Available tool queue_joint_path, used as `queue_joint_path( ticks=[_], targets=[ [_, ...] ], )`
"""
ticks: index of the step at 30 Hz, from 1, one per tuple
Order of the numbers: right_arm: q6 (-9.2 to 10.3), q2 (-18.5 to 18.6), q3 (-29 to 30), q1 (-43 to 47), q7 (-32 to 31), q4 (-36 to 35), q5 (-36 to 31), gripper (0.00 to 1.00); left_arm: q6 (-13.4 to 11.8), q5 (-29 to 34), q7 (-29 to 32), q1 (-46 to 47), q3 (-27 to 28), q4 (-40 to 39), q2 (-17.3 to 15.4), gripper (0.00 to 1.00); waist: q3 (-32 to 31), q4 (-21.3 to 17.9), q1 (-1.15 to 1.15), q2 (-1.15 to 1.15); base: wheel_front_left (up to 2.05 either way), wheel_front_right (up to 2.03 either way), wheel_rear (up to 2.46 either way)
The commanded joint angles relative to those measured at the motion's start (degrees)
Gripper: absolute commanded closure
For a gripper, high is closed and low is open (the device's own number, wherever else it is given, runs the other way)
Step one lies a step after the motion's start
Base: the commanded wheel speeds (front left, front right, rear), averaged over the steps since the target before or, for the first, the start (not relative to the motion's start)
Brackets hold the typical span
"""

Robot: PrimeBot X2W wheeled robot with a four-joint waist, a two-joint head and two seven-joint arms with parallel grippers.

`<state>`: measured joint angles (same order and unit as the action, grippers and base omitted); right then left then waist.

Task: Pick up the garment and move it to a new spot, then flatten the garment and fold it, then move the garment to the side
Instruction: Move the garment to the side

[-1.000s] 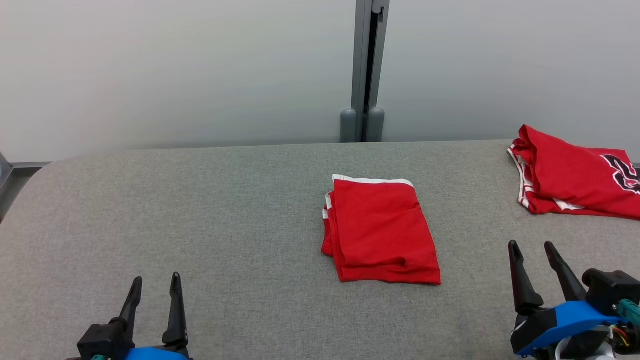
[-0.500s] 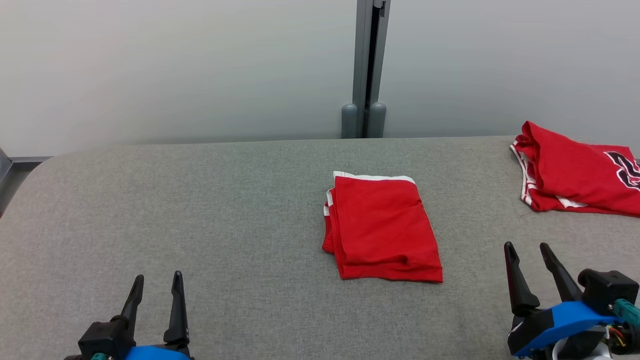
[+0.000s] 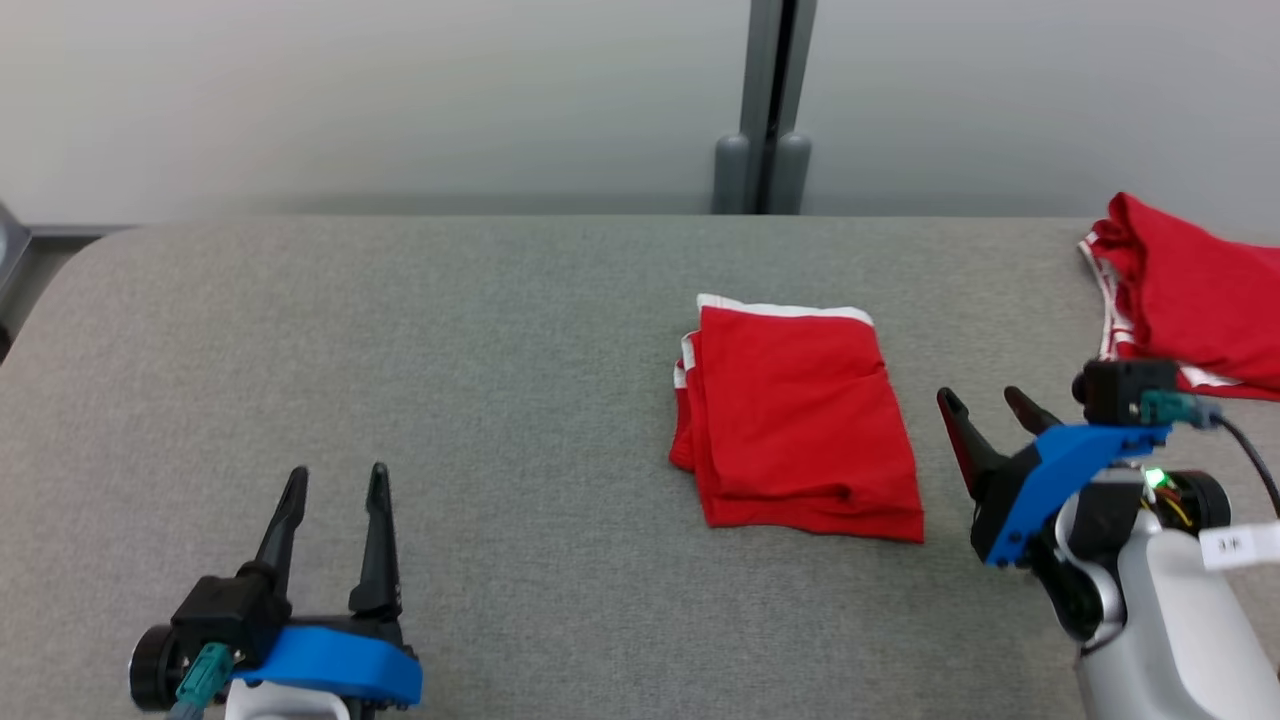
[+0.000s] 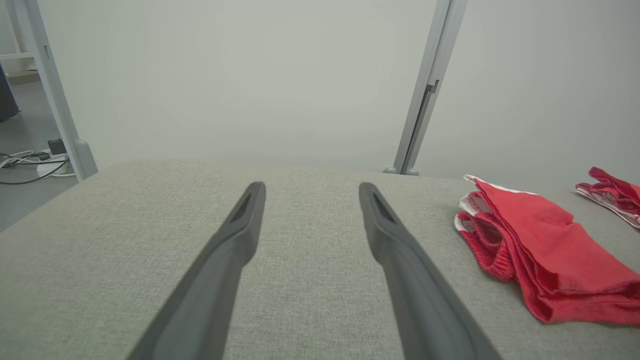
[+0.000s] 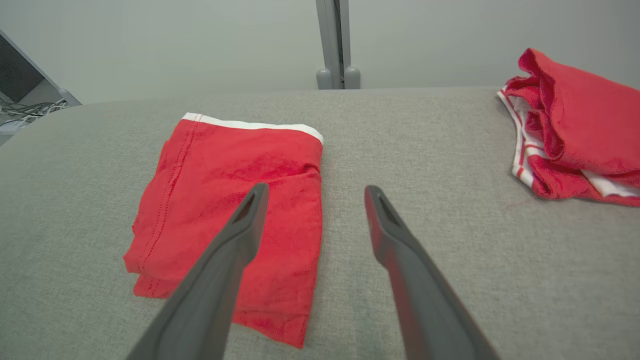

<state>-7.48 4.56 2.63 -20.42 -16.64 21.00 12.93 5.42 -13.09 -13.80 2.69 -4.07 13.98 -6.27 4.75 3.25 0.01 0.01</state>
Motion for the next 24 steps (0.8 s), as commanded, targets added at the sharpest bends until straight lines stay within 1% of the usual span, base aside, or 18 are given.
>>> queue_joint_path(
  ticks=[1, 5, 8, 11, 14, 16, 21, 24],
  targets=[
    [-0.03, 0.2, 0.0, -1.0, -0.5, 0.8, 0.2, 0.0, 0.1, 0.2, -0.4, 1.0, -0.1, -0.3, 0.0, 0.0, 1.5, 1.5, -0.01, -0.01, 0.0, 0.0, 0.0],
    [-0.03, 0.0, 1.1, -7.2, -5.0, 8.1, 2.2, 0.0, 0.4, 0.6, -0.5, 3.1, -1.6, -0.4, 0.2, 0.0, 3.5, 3.5, -0.01, -0.01, 0.0, 0.0, 0.0],
    [-0.03, 1.2, 2.0, -10.0, -6.4, 13.3, 0.6, 0.0, 0.6, 0.6, -0.7, 4.3, -2.5, -0.4, 0.3, 0.0, 4.7, 5.0, -0.01, -0.01, 0.0, 0.0, 0.0],
    [-0.03, 1.8, 2.5, -11.3, -6.1, 18.0, -2.6, 0.0, 0.7, 0.7, -1.0, 4.8, -3.3, -0.2, 0.4, 0.0, 5.1, 6.3, -0.01, -0.01, 0.0, 0.0, 0.0],
    [-0.03, 1.7, 3.4, -12.0, -5.5, 22.1, -4.3, 0.0, 0.8, 0.6, -1.0, 4.9, -3.7, 0.2, 0.5, 0.0, 5.3, 7.1, -0.01, -0.01, 0.0, 0.0, 0.0],
    [-0.03, 1.1, 4.1, -12.6, -5.1, 24.4, -4.1, 0.0, 0.8, 0.5, -1.1, 4.7, -3.8, 0.4, 0.6, 0.0, 5.3, 7.4, -0.01, -0.01, 0.0, 0.0, 0.0],
    [-0.03, 1.0, 4.3, -13.7, -3.7, 29.1, -5.1, 0.0, 0.9, 0.3, -1.2, 5.0, -4.4, 0.6, 0.7, 0.0, 5.8, 8.0, -0.01, -0.01, 0.0, 0.0, 0.0],
    [-0.03, 0.0, 4.5, -14.8, -3.3, 31.6, -3.3, 0.0, 1.0, 0.3, -1.3, 5.4, -4.6, 0.7, 0.7, 0.0, 6.3, 8.2, -0.01, -0.01, 0.0, 0.0, 0.0]
  ],
)
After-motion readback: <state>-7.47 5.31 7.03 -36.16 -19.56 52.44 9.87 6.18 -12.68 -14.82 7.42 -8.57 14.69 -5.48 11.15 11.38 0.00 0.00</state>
